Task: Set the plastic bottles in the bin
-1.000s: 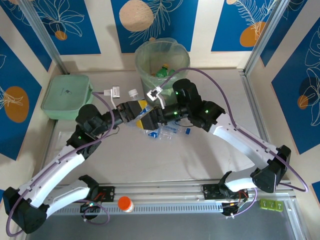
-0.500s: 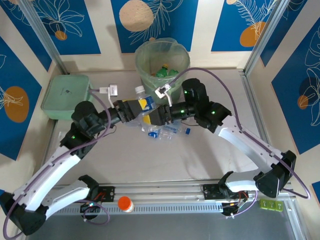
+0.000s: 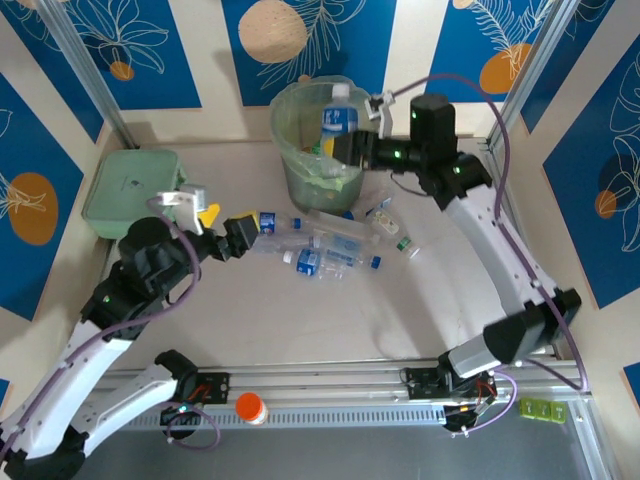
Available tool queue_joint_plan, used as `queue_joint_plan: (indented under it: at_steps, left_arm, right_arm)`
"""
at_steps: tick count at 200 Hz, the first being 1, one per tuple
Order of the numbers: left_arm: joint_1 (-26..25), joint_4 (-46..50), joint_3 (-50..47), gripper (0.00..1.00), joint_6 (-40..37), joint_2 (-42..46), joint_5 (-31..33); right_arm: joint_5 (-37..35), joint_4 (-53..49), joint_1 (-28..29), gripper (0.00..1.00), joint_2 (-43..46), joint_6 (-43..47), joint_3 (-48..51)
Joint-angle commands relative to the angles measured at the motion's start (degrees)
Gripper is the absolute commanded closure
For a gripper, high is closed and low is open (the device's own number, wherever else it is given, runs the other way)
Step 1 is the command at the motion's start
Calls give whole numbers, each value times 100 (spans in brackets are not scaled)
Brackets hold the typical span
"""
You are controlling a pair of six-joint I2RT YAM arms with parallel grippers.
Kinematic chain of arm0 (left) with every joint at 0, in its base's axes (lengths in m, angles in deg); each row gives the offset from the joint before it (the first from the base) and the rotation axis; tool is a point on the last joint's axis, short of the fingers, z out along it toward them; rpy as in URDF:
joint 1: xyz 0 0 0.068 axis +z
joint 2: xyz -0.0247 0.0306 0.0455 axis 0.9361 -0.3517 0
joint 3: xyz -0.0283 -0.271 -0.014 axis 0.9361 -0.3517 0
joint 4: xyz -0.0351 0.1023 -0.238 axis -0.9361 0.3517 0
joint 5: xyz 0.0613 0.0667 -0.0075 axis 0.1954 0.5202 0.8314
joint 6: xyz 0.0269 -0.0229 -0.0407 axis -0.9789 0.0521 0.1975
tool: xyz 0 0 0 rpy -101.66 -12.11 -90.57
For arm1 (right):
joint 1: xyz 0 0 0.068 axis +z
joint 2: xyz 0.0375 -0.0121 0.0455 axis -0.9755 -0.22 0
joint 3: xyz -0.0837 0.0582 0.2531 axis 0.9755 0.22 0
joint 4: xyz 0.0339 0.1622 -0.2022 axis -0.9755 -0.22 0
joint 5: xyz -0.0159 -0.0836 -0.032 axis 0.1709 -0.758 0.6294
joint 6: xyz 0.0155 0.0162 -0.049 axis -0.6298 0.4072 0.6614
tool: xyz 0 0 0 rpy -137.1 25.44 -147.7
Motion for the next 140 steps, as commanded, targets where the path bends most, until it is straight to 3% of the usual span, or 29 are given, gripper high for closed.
queue_joint_plan:
  at_steps: [1,71,83,115,140]
  left_arm:
    - [-39,487,-242,4,-477,-173,227]
    - [-26,96,-713,5,-729,-242,194]
    - [-30,94,-722,5,-726,-231,202]
    - [-22,88,-755,5,-722,-157,294]
    - [-13,79,-785,5,-712,-99,388]
  right_arm:
    - [-407,-610,-116,53,-883,120,-1113]
    - [-1202,-2830,-155,54,-4634,339,-6340]
    - [-1195,-2775,-160,54,-4846,246,-6369]
    - [-1154,-2161,-152,53,-4788,170,-5338]
    - [-1243,-2359,-48,52,-5019,341,-5356]
